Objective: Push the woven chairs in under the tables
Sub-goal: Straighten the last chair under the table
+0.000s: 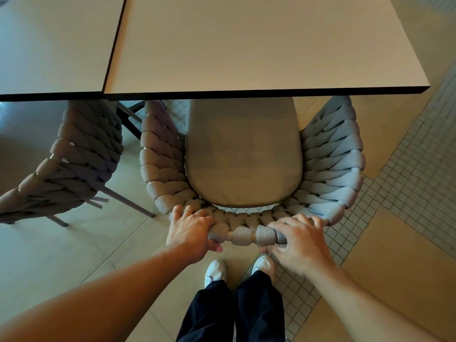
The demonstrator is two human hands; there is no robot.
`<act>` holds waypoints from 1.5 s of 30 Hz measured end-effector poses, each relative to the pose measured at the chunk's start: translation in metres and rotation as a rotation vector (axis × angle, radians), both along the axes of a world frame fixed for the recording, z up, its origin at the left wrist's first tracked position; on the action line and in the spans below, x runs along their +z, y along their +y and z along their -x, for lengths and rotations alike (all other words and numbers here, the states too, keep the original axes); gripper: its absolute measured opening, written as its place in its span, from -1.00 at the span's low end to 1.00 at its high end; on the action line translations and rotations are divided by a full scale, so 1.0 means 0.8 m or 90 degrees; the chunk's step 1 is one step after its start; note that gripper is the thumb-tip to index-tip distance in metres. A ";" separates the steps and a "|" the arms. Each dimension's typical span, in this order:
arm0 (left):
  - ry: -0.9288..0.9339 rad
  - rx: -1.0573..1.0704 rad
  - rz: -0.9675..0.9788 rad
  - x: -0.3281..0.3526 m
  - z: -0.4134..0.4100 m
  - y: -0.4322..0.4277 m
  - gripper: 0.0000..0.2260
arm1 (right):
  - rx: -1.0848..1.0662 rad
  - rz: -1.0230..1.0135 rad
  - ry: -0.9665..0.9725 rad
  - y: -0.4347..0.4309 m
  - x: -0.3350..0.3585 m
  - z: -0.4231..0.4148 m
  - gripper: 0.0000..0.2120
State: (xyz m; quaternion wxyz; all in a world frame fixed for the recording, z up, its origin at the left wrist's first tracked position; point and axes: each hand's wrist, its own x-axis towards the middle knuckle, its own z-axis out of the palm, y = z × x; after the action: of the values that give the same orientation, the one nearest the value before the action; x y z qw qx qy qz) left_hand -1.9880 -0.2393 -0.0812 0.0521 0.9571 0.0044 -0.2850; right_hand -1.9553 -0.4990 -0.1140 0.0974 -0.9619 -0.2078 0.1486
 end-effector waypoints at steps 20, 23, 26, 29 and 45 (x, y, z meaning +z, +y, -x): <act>-0.005 -0.044 -0.026 -0.005 0.008 0.027 -0.37 | -0.024 -0.020 -0.009 0.021 -0.005 0.022 -0.41; -0.012 -0.040 -0.018 -0.003 0.009 0.019 -0.39 | -0.026 -0.040 -0.020 0.014 -0.005 0.020 -0.41; -0.017 -0.037 -0.004 -0.003 0.006 0.009 -0.40 | -0.017 -0.039 -0.023 0.004 -0.006 0.011 -0.39; -0.022 -0.024 0.019 -0.005 -0.004 -0.004 -0.42 | -0.014 -0.034 -0.023 -0.011 -0.004 -0.002 -0.36; -0.009 -0.003 0.036 -0.006 -0.018 -0.020 -0.42 | -0.019 -0.035 -0.019 -0.024 0.000 -0.015 -0.38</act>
State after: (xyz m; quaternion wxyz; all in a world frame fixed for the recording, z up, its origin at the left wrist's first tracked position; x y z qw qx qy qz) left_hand -1.9740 -0.2549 -0.0861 0.0781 0.9573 -0.0065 -0.2784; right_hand -1.9435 -0.5186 -0.1140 0.1233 -0.9640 -0.1986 0.1270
